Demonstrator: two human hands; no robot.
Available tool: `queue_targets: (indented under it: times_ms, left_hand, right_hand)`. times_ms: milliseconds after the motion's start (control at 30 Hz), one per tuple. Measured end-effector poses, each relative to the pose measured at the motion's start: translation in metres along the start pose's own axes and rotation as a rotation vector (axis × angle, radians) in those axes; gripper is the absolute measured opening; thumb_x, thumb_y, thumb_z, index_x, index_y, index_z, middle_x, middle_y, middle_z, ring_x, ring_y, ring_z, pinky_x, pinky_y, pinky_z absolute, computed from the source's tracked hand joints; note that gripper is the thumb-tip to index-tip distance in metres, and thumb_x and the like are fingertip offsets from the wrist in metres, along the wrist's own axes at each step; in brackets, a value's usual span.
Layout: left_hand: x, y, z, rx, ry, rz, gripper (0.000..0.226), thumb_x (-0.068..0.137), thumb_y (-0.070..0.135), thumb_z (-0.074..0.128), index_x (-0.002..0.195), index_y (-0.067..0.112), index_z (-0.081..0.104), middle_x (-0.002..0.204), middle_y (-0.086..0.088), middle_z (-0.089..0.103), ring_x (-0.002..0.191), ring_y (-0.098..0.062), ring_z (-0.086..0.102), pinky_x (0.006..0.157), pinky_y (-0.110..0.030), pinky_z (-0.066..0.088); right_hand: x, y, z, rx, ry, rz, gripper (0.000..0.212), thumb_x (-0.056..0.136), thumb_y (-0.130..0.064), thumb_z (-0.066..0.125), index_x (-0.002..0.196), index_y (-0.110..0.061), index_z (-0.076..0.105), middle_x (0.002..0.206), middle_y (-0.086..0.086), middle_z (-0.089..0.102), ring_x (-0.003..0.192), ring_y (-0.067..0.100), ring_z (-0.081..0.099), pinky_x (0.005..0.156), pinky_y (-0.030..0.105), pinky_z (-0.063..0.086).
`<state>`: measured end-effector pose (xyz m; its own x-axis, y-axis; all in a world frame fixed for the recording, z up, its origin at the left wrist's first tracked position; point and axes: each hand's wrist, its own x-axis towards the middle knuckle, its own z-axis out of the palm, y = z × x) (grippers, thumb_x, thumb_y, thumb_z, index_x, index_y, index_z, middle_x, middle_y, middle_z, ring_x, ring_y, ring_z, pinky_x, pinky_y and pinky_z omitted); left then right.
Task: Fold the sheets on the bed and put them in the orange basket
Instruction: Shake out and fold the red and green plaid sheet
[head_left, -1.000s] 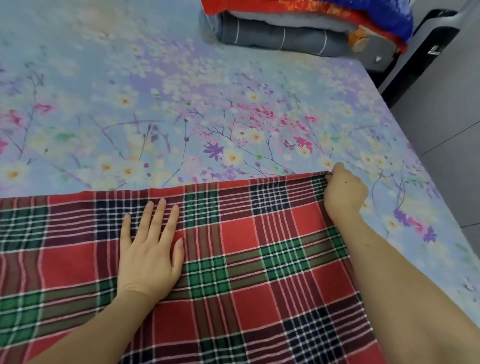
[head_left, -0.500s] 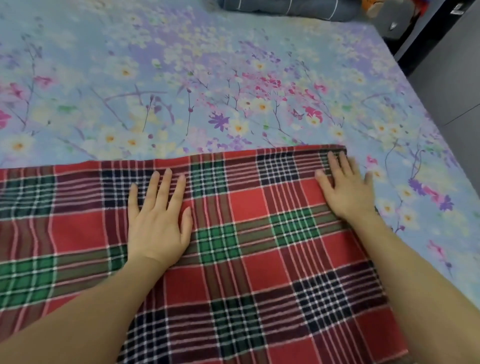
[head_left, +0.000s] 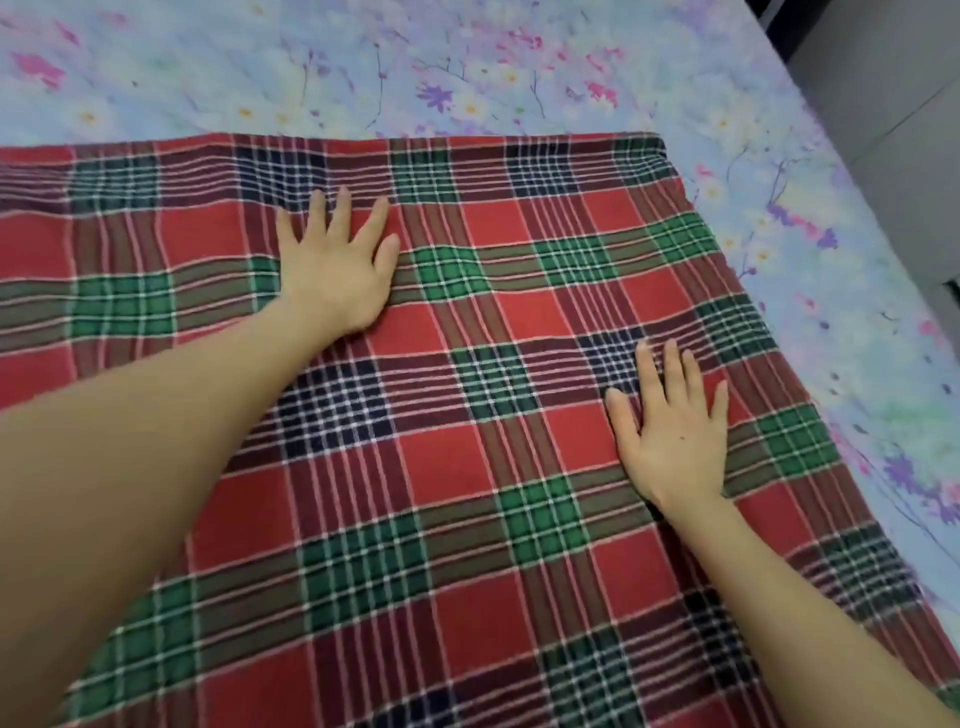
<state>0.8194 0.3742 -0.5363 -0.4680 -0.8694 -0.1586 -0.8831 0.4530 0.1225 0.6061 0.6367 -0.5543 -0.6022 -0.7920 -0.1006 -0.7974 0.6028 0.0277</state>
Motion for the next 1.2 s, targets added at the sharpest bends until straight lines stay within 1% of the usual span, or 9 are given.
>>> queue_targets:
  times_ms: [100,200,300,467,633,733,867,1033,1200]
  left_hand:
    - [-0.098,-0.001,-0.001,0.016,0.157,0.120,0.057,0.097,0.050,0.009,0.150,0.028,0.016,0.156,-0.012,0.017,0.144,-0.036,0.010,0.113,-0.059,0.005]
    - [-0.213,-0.012,0.011,0.054,0.090,0.236,0.057,0.096,0.050,0.014,0.148,0.029,0.023,0.153,-0.010,0.027,0.143,-0.035,0.018,0.112,-0.061,0.011]
    - [-0.325,-0.037,0.027,0.080,-0.052,0.094,0.057,0.094,0.050,0.020,0.145,0.028,0.032,0.148,-0.011,0.037,0.138,-0.036,0.028,0.109,-0.061,0.021]
    - [-0.481,-0.065,0.028,0.016,-0.272,-0.116,0.069,0.094,0.055,0.011,0.129,0.018,0.057,0.128,-0.021,0.057,0.116,-0.049,0.052,0.089,-0.063,0.043]
    - [-0.571,-0.076,0.023,-0.038,-0.365,-0.283,0.059,0.079,0.038,0.050,0.125,0.001,0.058,0.122,-0.031,0.056,0.109,-0.055,0.052,0.082,-0.062,0.047]
    - [-0.617,-0.070,0.030,-0.051,-0.369,-0.383,0.063,0.083,0.029,0.067,0.136,0.003,0.046,0.137,-0.030,0.044,0.122,-0.052,0.042,0.089,-0.058,0.045]
    - [-0.662,-0.054,0.032,-0.064,-0.407,-0.404,0.071,0.093,0.040,0.050,0.150,0.014,0.016,0.156,-0.014,0.017,0.140,-0.036,0.021,0.099,-0.045,0.041]
    - [-0.706,-0.051,0.051,-0.390,-0.157,-0.636,0.063,0.076,0.014,0.072,0.128,-0.002,0.040,0.111,-0.032,0.054,0.100,-0.048,0.051,0.087,-0.056,0.043]
    - [-0.745,-0.027,0.056,-0.581,-0.103,-1.015,0.047,0.080,0.019,0.072,0.114,-0.005,0.051,0.113,-0.030,0.059,0.105,-0.048,0.054,0.091,-0.052,0.042]
  right_hand:
    - [-0.005,-0.002,-0.015,-0.002,-0.155,0.041,0.070,0.091,-0.066,0.003,0.151,-0.031,-0.001,0.160,0.004,-0.002,0.147,0.020,-0.005,0.117,0.052,-0.001]
    - [-0.034,-0.014,-0.039,0.026,-0.179,0.080,0.062,0.094,-0.061,0.004,0.151,-0.035,0.001,0.160,0.005,0.003,0.147,0.024,0.002,0.117,0.053,0.002]
    - [-0.119,-0.019,-0.057,0.077,-0.061,0.019,0.067,0.091,-0.058,0.000,0.150,-0.031,0.016,0.156,0.005,0.021,0.144,0.025,0.019,0.117,0.049,0.011]
    - [-0.302,0.021,-0.052,0.128,-0.309,0.106,0.080,0.083,-0.064,-0.006,0.148,-0.030,0.026,0.152,0.003,0.032,0.141,0.023,0.030,0.116,0.047,0.018]
    - [-0.439,0.068,-0.042,-0.010,-0.616,0.178,0.074,0.086,-0.065,-0.009,0.151,-0.032,0.006,0.159,0.001,0.010,0.146,0.021,0.015,0.117,0.046,0.014]
    - [-0.497,0.079,-0.035,-0.038,-0.775,0.152,0.065,0.099,-0.052,0.019,0.150,-0.028,-0.012,0.159,0.006,-0.010,0.147,0.026,-0.002,0.117,0.051,0.010]
    - [-0.544,0.080,-0.032,-0.007,-0.739,0.152,0.065,0.100,-0.045,0.029,0.151,-0.026,-0.008,0.159,0.009,-0.007,0.147,0.027,0.002,0.116,0.049,0.014]
    - [-0.580,0.109,-0.027,0.234,-0.418,0.327,0.050,0.095,-0.026,0.050,0.142,-0.014,0.039,0.137,0.010,0.053,0.117,0.030,0.055,0.091,0.040,0.048]
    - [-0.590,0.175,-0.025,0.312,-0.320,0.593,0.049,0.094,-0.018,0.052,0.139,-0.002,0.039,0.132,0.023,0.052,0.115,0.040,0.053,0.090,0.045,0.045]
